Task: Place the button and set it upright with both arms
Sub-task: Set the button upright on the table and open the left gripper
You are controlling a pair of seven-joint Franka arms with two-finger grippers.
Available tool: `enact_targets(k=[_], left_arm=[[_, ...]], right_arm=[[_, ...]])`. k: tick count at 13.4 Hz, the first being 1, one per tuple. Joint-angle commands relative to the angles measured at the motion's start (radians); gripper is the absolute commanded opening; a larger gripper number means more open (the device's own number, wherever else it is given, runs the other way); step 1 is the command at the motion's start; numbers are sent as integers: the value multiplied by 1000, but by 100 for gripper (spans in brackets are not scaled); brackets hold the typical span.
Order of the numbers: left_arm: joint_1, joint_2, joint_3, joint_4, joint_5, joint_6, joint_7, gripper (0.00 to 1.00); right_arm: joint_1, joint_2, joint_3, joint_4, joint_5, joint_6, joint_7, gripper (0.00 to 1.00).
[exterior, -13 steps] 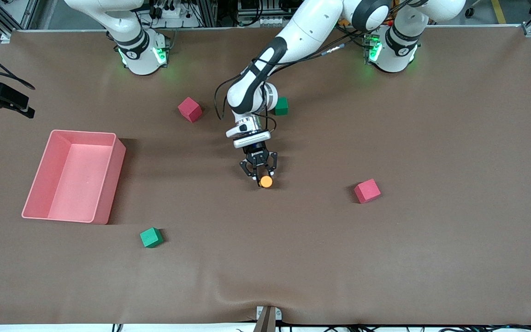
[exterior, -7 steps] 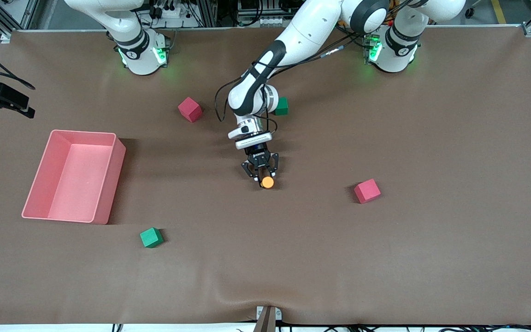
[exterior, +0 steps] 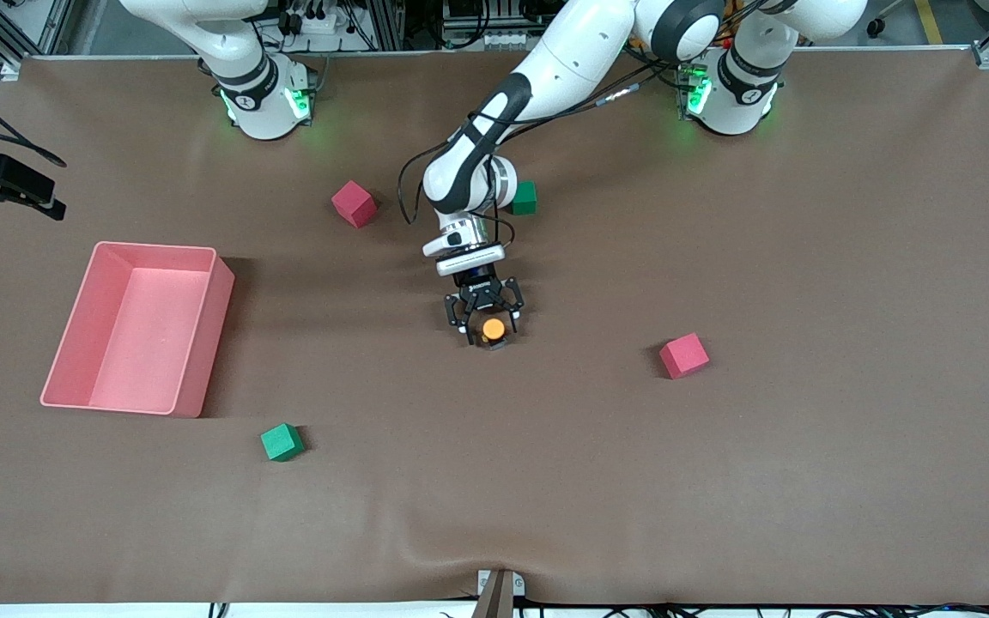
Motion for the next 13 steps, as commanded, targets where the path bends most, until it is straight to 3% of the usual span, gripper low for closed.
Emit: enact_targets(k=[1,6,10,13], left_arm=[[-4,-12,-5,25,8,-20,-5,100],[-19,-66,-44,-17,-72,-78,34,100],[-18,-162,-96,-151,-116,-102,47,100],[-13,-250,-110,-174,-225,-101,156,100]], right_arm=[[6,-6,-4,-8,9,4,-2,100],[6,-6,-3,-8,9,4,-2,100],[7,-5,-3,-8,9,4,-2,100],[9,-5,-3,-8,9,4,-2,100]])
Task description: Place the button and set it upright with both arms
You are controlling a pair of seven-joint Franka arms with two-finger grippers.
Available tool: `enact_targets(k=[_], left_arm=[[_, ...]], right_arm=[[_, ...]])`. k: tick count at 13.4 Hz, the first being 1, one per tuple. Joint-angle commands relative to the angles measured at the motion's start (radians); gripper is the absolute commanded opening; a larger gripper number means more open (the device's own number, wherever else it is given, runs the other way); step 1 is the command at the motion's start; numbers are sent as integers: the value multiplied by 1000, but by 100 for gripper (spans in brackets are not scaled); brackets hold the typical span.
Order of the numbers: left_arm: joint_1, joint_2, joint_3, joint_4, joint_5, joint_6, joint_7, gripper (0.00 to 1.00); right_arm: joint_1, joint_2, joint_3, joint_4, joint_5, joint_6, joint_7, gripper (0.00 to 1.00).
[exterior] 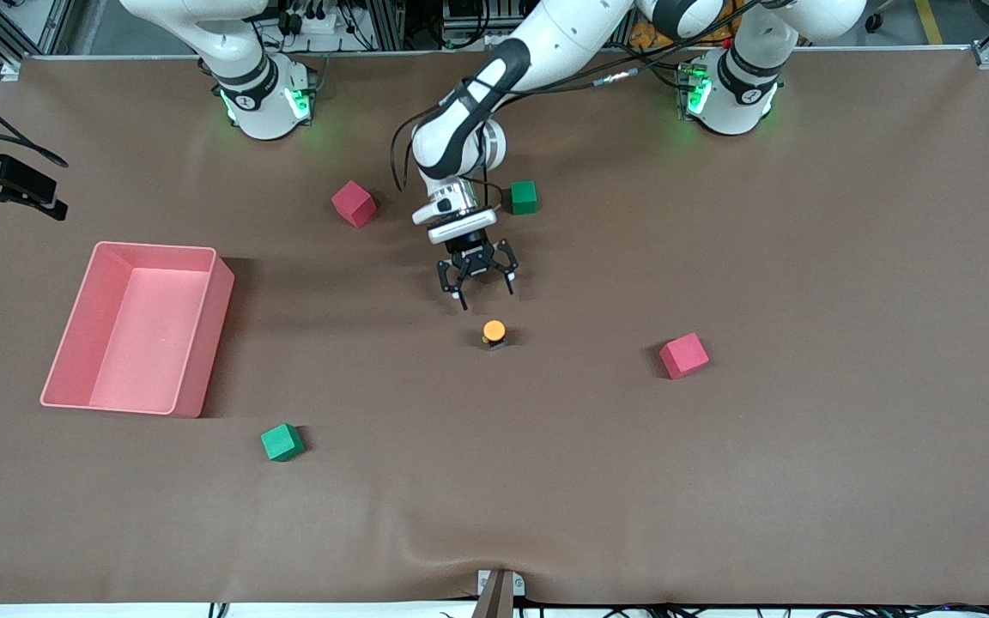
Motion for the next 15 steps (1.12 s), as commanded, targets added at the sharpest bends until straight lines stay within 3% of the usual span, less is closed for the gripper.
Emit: enact_targets(k=[1,3,7,9,15], left_arm=[[17,-135,-7,-70,-93,-5,123,100],[58,-188,-16,-56,-153,7,247,100],[173,-371,-16,-56,-434,45,572,100],[238,-429,-16,-39,-579,47,712,100],[449,-548,-16,-24,-845,85,1031,100]], right_arm=[[7,-5,-4,-7,9,4,-2,100],[14,-4,-4,-7,9,4,-2,100],[17,-2,-4,-8,9,6,-2,100],[17,-2,-4,-8,9,4,-2,100],[17,-2,-4,-8,9,6,-2,100]])
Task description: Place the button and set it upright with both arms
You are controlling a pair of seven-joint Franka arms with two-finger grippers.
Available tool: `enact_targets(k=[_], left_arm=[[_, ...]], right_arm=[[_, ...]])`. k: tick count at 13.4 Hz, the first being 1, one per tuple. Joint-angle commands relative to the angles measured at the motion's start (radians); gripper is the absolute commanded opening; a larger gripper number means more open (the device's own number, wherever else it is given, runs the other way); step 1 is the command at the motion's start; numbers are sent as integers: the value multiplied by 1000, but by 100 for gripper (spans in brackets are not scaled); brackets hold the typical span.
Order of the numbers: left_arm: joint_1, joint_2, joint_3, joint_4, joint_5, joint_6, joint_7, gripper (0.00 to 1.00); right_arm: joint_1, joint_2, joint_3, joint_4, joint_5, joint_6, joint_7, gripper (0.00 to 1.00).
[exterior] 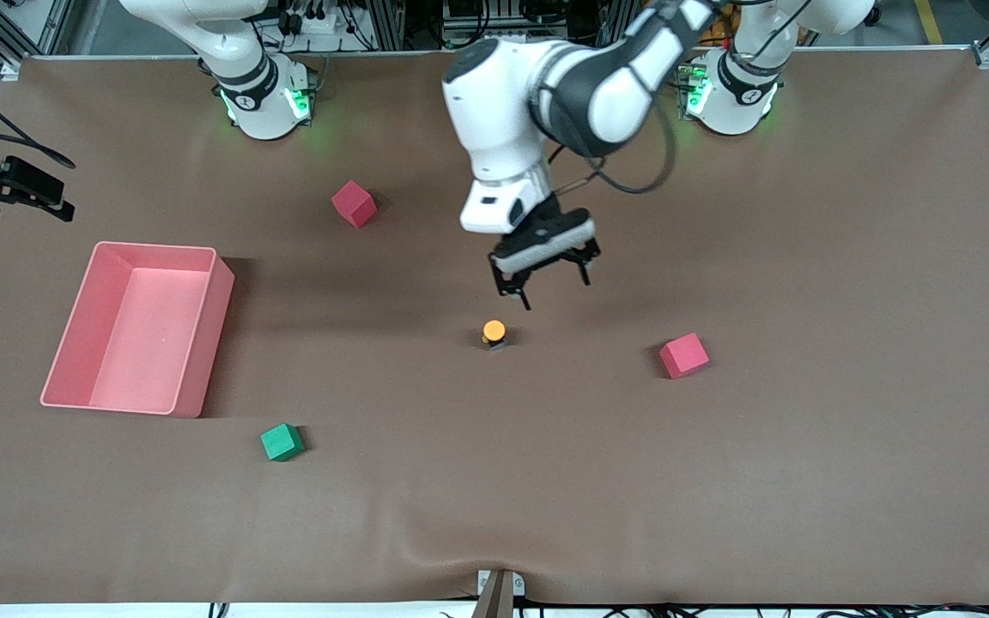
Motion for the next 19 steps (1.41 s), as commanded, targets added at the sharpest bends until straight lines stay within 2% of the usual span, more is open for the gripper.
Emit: enact_targets(k=[1,5,8,10,12,15,17,19], left_arm=[[111,-54,-13,-8,-121,30,189,100],[310,-111,-41,15,-315,32,502,100],[431,-164,-49,12,-388,20,718,100],[529,-186,-91,13,-458,-18,800,100],[631,-203,-133,15,-472,-42,930,100],[707,-253,-128,15,-508,-136,1079,100],[723,-290,-93,10,-518,-216,1170,100],[728,-344,-63,7,-561,-311,1181,100]], right_arm=[[6,-5,-5,-6,9,5,-2,100],[6,-5,-5,-6,9,5,-2,100],[6,-5,-5,-6,9,5,-2,100],[6,-5,-5,-6,9,5,-2,100],[6,-5,-5,-6,9,5,-2,100],[6,-5,-5,-6,9,5,-2,100],[6,-4,-5,-6,9,5,-2,100],[6,-4,-5,-6,9,5,-2,100]])
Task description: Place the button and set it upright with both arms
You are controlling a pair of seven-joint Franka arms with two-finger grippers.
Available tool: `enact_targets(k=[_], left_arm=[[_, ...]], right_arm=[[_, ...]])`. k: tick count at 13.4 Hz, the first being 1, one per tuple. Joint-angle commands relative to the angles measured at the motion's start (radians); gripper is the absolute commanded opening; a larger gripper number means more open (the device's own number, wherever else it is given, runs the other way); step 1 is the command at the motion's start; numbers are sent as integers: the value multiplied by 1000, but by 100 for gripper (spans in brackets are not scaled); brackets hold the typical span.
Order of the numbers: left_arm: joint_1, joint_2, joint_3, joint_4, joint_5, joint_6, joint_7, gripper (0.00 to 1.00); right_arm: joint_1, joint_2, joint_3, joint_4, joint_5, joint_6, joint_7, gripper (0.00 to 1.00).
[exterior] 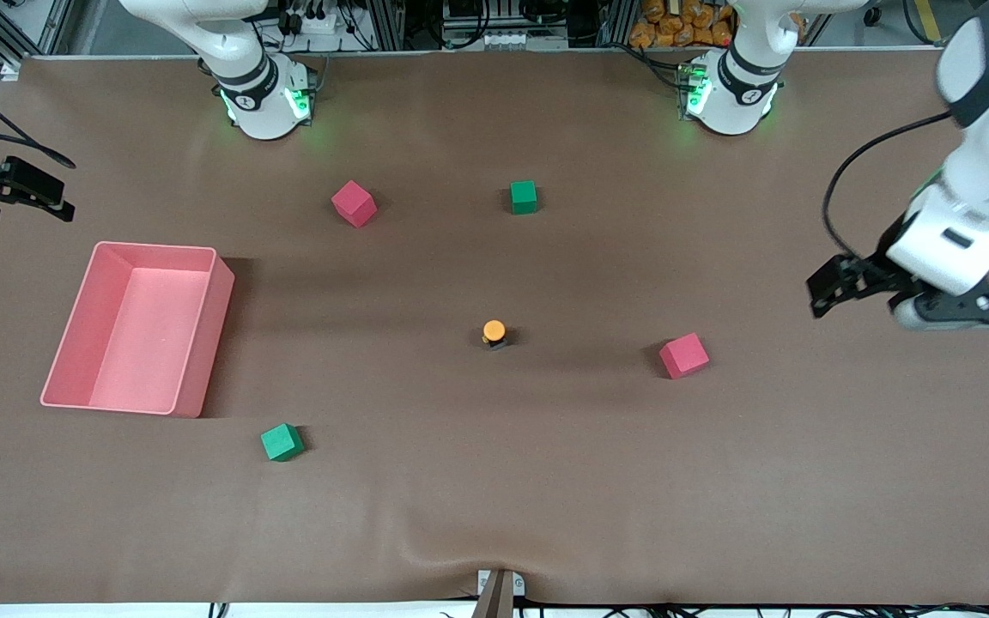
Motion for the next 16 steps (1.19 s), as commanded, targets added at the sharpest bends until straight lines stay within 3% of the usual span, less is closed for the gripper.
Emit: enact_targets(k=[1,7,10,16], left_arm=[[7,-109,28,-31,-41,-144,40,100],[6,-262,74,-124,-38,-214,103,100],[4,-236,127,-106,-18,-203,187,100],[4,-236,125,-92,15,-205,178,100]], right_arm=[[6,-4,-5,-5,9,4,-2,100],[6,-4,-5,-7,9,6,-2,100],[6,-4,-5,-7,9,6,-2,100],[6,-5,-6,-7,0,-1,-2,100]])
